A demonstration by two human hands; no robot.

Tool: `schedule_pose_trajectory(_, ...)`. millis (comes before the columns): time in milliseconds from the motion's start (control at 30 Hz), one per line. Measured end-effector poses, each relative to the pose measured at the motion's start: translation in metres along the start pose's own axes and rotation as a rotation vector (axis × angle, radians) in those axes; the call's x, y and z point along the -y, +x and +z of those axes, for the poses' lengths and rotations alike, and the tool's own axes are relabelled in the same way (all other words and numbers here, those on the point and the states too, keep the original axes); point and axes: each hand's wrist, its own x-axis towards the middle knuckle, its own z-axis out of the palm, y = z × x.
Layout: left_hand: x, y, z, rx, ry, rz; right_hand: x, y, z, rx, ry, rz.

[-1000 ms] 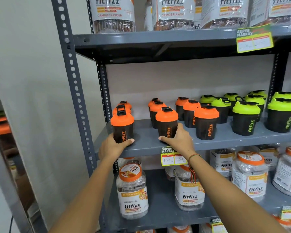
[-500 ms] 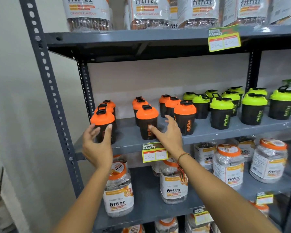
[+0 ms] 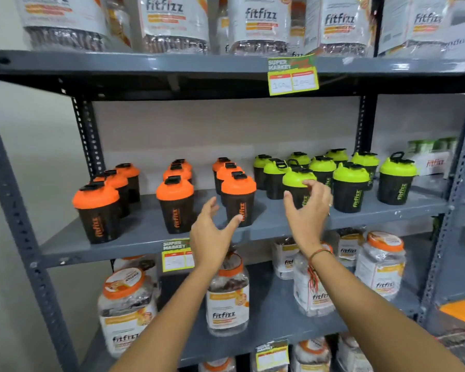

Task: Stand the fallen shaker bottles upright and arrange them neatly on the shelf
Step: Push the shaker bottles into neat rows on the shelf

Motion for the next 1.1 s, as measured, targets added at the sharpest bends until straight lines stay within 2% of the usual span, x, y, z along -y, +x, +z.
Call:
schedule_pose_trajectory(100,0.005,0.007,0.022,0.106,0.195,-0.136,-0.035,0.018,-0.007,0.127,-0.096,0.119)
schedule_pose_trajectory(200,0.007,0.015,0.037,0.182,0.294,-0.209,-0.069,0.036,-0.008,0.403,-0.112,0.275)
schedule_pose_trajectory(267,0.007,0.021,0.044,0.212,0.337,-0.224,-0.086,0.047,-0.005,0.565,-0.126,0.314)
schedule_pose_trajectory(333,0.007,0.025,0.047,0.215,0.372,-0.218,-0.096,0.053,-0.001,0.641,-0.145,0.303)
schedule_pose_trajectory(667,0.010,0.028,0.054,0.122,0.411,-0.176,-0.106,0.050,0.008,0.593,-0.209,0.216)
schedule_pose_trajectory(833,0.012,0.027,0.055,0.141,0.396,-0.205,-0.104,0.049,0.005,0.619,-0.209,0.212)
schedule_pose_trajectory(900,0.008,0.023,0.053,0.041,0.286,-0.229,-0.101,0.048,0.002,0.627,-0.182,0.222)
schedule_pose_trajectory(1000,0.000,0.009,0.052,-0.274,0.005,-0.117,-0.099,0.043,-0.008,0.575,-0.084,0.253)
schedule_pose_trajectory(1033,-0.004,0.004,0.053,-0.334,-0.038,-0.053,-0.099,0.040,-0.013,0.540,-0.055,0.249)
schedule_pose_trajectory(1100,-0.015,-0.004,0.061,-0.337,-0.067,0.034,-0.100,0.037,-0.024,0.458,-0.020,0.208)
